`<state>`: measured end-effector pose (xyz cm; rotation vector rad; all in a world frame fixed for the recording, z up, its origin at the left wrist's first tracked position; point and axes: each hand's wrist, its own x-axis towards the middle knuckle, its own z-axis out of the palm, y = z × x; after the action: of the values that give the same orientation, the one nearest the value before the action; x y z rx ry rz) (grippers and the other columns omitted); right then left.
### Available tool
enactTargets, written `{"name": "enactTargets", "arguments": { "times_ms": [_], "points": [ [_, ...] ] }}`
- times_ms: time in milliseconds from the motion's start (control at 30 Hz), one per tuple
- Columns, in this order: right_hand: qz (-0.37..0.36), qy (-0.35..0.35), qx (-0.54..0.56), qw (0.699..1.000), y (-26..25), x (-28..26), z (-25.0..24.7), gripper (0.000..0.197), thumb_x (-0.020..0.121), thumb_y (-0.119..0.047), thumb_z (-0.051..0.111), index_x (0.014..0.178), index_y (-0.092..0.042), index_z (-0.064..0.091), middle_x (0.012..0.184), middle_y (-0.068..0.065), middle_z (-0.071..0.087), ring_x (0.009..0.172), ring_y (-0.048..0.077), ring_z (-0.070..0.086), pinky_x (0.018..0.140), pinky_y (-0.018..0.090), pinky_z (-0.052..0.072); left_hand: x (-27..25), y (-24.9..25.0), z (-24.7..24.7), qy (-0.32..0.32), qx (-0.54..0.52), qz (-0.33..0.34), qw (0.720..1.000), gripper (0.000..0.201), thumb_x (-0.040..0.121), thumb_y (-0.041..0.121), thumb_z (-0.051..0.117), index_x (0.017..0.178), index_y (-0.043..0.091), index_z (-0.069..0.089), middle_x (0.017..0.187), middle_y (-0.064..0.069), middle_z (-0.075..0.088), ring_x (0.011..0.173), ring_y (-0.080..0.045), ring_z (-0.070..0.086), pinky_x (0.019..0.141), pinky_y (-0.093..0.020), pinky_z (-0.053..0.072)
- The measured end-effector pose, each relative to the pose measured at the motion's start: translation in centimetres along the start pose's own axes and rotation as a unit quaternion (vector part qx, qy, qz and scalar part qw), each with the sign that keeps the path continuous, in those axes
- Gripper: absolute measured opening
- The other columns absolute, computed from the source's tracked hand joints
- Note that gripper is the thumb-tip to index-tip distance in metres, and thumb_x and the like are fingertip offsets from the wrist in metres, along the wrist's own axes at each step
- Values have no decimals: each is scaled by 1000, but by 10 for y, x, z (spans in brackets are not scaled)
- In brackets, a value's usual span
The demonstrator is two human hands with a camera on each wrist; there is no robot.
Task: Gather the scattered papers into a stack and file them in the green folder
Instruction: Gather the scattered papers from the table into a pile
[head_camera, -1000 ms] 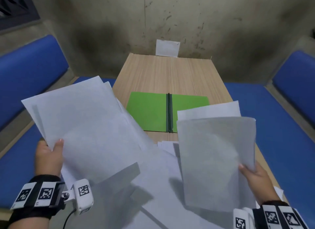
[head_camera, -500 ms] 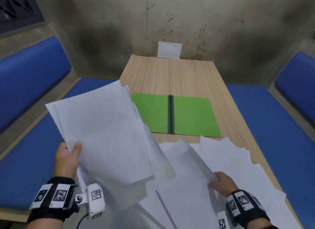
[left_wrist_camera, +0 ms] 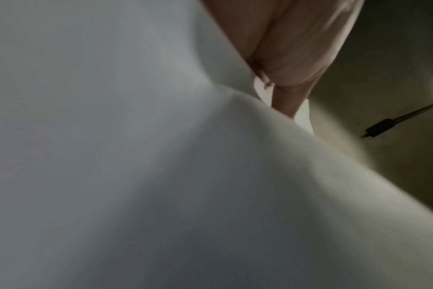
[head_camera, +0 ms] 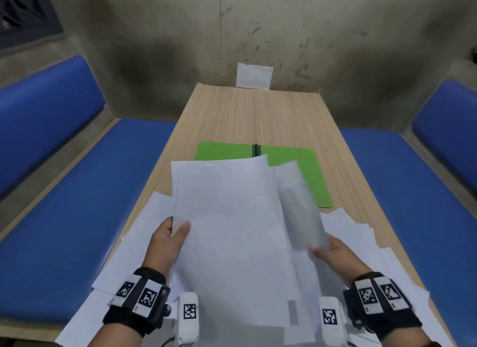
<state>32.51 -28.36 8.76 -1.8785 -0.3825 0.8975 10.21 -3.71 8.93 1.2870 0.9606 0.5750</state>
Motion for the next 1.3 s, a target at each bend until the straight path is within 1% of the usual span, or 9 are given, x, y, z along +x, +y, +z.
{"name": "enactTargets", "arguments": {
  "times_ms": [233,367,433,567,700,833,1100,1200,1300],
  "points": [
    [-25,-50,228,972,-18,-13,22,97,20,-47,90,106,-11,62,87,7,77,76,23,73,64,32,60,-10,2,28,-29,-66,-38,997,19,88,19,59,104,8,60,112,-22,67,103,-39,63,94,-52,49],
    [-29,-72,269,960,-21,-24,31,59,68,-56,60,115,-21,59,104,-1,74,94,14,71,73,28,58,-11,3,36,-25,-59,-30,997,17,88,10,58,101,10,47,111,-25,63,85,-30,62,81,-44,52],
    [-59,-63,237,968,-24,-27,35,72,57,-68,65,114,-24,60,109,-1,72,103,17,68,84,34,55,-12,7,37,-22,-48,-2,999,25,89,8,56,106,19,42,102,-13,66,80,-20,63,74,-35,52],
    [-130,30,175,975,-34,-32,36,23,71,-12,76,93,-14,67,92,1,76,82,12,72,66,16,57,-15,21,31,-38,-41,83,995,76,84,16,65,141,37,20,117,-2,65,108,-20,62,96,-43,47],
    [-166,26,139,976,-39,-38,33,24,75,-1,71,93,-17,67,80,-11,77,77,4,70,61,10,52,-28,38,24,-67,-33,116,990,72,48,37,80,115,21,56,95,5,73,94,-8,68,67,-15,53],
    [-205,10,117,972,-38,-40,40,32,70,-6,75,98,-21,67,96,-2,75,89,11,70,73,22,55,-39,41,24,-128,-33,130,983,75,30,47,88,101,32,66,84,12,75,81,-7,69,64,-15,54],
    [-283,65,175,941,-69,-46,45,59,48,-71,67,81,-23,68,74,-17,71,66,-6,61,58,6,46,-46,58,39,-92,-34,211,972,65,48,79,64,94,34,71,99,-3,70,99,-27,64,89,-40,49],
    [-267,92,212,936,-75,-40,49,32,73,-52,65,64,-22,71,61,-12,69,59,-2,58,57,10,46,-44,63,50,-45,-70,202,976,32,80,52,59,75,24,74,76,4,71,76,-18,62,71,-29,50],
    [-226,133,214,941,-71,-33,50,31,78,-43,64,58,-20,67,52,-11,62,57,4,55,59,18,45,-35,54,51,-3,-61,195,979,14,86,28,59,81,26,72,79,11,70,84,-15,60,82,-32,46]
  ]
}}
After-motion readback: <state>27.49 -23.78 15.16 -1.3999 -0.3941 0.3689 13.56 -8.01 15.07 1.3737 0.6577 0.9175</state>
